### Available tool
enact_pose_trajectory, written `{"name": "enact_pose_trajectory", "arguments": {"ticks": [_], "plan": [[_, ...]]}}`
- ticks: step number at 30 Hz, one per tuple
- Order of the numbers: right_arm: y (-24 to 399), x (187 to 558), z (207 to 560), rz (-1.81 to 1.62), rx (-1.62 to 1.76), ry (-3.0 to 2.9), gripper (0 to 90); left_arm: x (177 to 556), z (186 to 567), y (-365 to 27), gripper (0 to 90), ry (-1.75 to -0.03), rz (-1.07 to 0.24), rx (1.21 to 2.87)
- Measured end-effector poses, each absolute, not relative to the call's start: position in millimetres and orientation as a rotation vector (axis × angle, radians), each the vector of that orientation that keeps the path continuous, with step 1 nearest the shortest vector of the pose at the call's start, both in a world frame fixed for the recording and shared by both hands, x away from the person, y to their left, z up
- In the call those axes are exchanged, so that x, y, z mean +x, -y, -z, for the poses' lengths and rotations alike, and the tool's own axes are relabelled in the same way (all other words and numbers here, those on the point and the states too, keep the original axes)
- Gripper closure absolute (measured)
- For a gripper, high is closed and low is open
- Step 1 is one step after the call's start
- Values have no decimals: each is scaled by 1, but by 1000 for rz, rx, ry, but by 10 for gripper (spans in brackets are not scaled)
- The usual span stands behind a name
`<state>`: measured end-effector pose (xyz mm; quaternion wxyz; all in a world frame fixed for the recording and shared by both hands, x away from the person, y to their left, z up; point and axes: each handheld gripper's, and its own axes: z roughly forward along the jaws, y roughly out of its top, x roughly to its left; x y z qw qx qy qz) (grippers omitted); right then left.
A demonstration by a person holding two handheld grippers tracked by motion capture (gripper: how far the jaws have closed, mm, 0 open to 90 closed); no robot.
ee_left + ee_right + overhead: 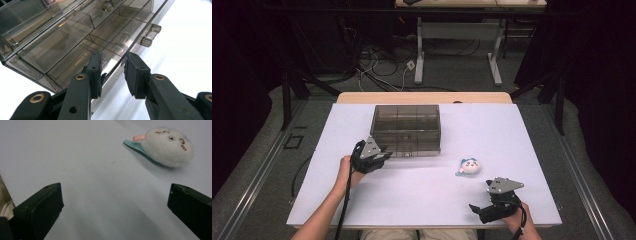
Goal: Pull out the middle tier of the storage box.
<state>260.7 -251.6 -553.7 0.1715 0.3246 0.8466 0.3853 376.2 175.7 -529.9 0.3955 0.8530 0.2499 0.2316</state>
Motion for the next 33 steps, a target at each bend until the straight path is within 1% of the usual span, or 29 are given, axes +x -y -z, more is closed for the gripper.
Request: {"name": "enact_pose_trajectory", "arguments": {"ticks": [18, 33], "plan": [[252, 260, 553, -1091, 921, -2402, 0, 365, 529, -178, 698, -628, -578, 2179], [251, 261, 554, -1091, 918, -2403, 0, 357, 530, -182, 699, -622, -575, 2200]]}}
